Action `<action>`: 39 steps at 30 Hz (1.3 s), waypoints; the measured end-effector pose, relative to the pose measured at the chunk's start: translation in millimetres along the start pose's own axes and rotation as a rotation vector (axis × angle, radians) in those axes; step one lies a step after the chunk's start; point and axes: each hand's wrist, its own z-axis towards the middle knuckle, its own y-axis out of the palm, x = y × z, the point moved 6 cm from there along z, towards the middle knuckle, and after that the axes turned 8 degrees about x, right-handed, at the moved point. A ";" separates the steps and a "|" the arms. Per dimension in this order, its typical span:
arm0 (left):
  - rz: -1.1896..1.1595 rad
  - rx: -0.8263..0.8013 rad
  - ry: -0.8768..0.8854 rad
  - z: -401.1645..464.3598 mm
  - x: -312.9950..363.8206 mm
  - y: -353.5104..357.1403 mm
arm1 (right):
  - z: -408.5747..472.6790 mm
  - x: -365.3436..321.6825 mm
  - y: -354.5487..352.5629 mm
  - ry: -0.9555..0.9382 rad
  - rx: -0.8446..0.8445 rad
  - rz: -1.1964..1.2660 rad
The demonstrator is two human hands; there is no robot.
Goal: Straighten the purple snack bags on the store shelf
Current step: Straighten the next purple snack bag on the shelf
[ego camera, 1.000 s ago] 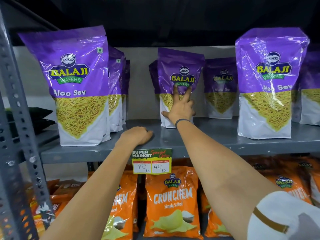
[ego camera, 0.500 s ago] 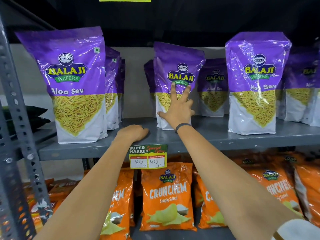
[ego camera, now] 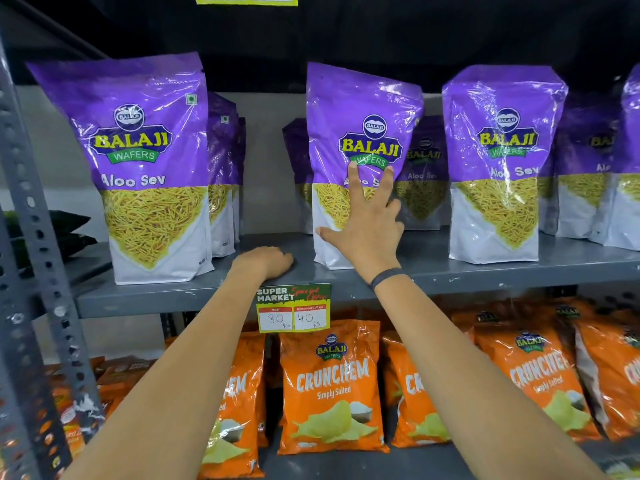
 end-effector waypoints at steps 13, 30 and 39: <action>0.004 -0.027 0.039 7.9 -3.9 5.5 | -20.3 -0.1 -40.1 -0.032 0.040 -0.045; 0.012 0.007 -0.009 4.3 0.3 2.0 | -51.0 5.7 -43.1 -0.177 0.313 0.079; 0.043 -0.006 0.076 14.2 -2.9 7.5 | -85.9 14.1 -12.3 -0.303 0.313 0.124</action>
